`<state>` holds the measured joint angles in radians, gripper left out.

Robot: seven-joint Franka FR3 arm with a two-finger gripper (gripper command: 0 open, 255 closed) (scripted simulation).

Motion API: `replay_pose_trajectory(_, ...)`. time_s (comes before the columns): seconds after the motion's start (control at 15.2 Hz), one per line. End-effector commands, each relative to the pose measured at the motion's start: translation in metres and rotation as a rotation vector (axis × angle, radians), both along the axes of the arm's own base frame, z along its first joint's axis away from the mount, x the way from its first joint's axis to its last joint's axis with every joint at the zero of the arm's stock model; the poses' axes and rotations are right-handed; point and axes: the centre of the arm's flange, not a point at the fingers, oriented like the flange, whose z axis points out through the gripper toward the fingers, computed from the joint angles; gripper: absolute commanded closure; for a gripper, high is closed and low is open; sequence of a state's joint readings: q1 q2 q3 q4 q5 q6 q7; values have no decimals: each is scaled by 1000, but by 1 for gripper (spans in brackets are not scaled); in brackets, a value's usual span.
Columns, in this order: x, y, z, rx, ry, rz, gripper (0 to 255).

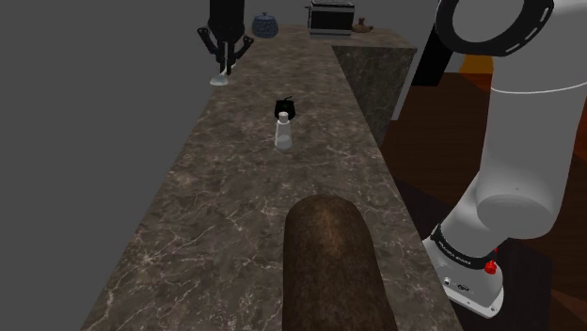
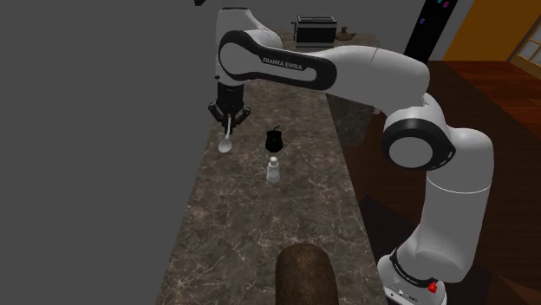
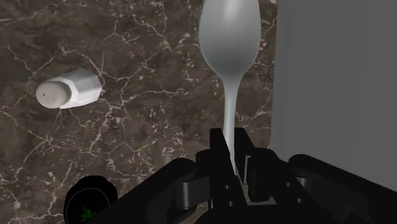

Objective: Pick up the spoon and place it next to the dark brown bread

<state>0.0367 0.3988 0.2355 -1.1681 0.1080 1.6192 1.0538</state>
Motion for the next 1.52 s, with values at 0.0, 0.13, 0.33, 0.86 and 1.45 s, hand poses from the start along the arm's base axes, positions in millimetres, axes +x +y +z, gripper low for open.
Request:
replay_pose_trajectory(0.0,0,1,10,0,1,0,255)
replay_pose_trajectory(0.13,0,1,21,0,1,0,255)
replay_pose_trajectory(0.33,-20,17,23,0,1,0,255)
replay_pose_trajectory(0.86,-102,84,23,0,1,0,255)
replay_pose_trajectory(1.45,-195,158,23,0,1,0,255)
